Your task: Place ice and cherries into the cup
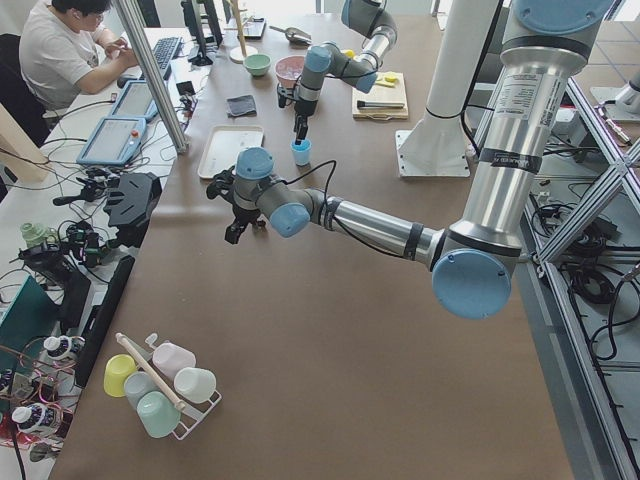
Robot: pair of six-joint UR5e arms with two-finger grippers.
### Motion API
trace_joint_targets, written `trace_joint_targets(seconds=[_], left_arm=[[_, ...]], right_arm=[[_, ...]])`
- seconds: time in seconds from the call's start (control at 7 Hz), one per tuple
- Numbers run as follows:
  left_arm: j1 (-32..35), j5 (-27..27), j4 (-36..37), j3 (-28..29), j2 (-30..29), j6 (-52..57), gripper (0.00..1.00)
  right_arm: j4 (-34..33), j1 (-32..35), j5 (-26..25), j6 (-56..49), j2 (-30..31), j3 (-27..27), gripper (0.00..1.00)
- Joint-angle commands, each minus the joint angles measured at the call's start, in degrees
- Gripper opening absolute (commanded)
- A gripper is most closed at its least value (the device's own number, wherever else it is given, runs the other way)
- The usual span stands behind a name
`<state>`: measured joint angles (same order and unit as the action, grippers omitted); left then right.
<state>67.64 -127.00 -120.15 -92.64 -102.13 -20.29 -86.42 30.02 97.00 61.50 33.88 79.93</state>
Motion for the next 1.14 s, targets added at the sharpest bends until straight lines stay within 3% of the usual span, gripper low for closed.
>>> trace_joint_targets(seconds=[0.0,0.29,0.43,0.71,1.0], left_arm=[[-0.2,0.0,0.0,0.0,-0.1,-0.1,0.97],[-0.4,0.1,-0.1,0.1,0.0,-0.1,0.97],[-0.4,0.1,-0.2,0.0,0.1,-0.1,0.97],[-0.6,0.0,-0.3,0.0,0.3,-0.2,0.97],[-0.7,0.0,-0.4,-0.8,0.4,-0.4,0.97]], right_arm=[[-3.6,9.6,11.9,-4.3,2.3,2.8,0.97],[-3.8,16.3,14.4,-19.1,20.3,17.0,0.95],[-3.6,19.9,17.4,-23.5,25.4,18.1,0.90],[-3.1,24.5,17.3,-34.4,33.8,18.1,0.90],[-3.1,27.5,18.0,-40.0,35.1,17.6,0.91]])
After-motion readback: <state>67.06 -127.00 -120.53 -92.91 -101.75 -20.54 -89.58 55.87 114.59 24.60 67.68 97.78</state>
